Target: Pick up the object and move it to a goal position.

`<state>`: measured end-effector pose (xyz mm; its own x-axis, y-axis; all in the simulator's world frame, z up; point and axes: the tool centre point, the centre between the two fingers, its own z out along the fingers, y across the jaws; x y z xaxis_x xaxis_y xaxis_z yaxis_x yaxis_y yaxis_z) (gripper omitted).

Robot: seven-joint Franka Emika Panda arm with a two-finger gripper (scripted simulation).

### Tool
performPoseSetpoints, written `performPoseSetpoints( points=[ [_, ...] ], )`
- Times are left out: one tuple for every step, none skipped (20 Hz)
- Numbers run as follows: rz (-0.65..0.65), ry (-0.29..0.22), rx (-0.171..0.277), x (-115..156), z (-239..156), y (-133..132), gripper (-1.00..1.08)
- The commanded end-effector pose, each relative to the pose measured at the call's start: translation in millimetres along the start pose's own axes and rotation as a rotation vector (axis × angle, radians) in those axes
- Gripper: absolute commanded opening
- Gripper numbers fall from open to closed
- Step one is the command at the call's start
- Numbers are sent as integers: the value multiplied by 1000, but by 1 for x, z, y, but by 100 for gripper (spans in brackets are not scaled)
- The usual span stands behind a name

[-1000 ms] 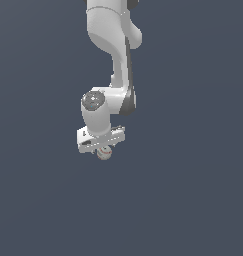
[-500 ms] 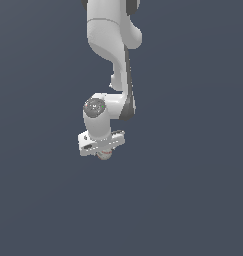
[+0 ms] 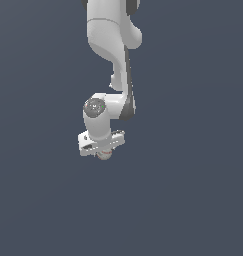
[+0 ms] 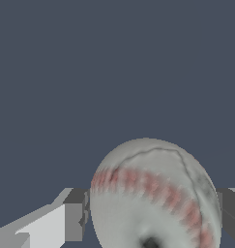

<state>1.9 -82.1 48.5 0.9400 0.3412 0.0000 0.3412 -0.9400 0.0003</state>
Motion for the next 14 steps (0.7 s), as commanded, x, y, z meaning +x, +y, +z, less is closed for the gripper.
performPoseSetpoints(
  points=[
    [0, 0, 0, 0, -1, -1, -100],
    [0, 0, 0, 0, -2, -2, -100],
    [0, 0, 0, 0, -3, -4, -100],
    [0, 0, 0, 0, -5, -6, -100],
    [0, 0, 0, 1, -8, -9, -100],
    [0, 0, 0, 1, -10, -13, -100],
    [0, 0, 0, 1, -14, -17, -100],
    [0, 0, 0, 1, -17, -21, -100],
    [0, 0, 0, 2, -21, -26, -100],
    [0, 0, -1, 2, -26, -32, -100],
    [0, 0, -1, 2, -31, -38, -100],
    [0, 0, -1, 3, -37, -45, -100],
    [0, 0, -1, 3, -43, -53, -100],
    [-1, 0, -1, 4, -50, -61, -100]
  ],
)
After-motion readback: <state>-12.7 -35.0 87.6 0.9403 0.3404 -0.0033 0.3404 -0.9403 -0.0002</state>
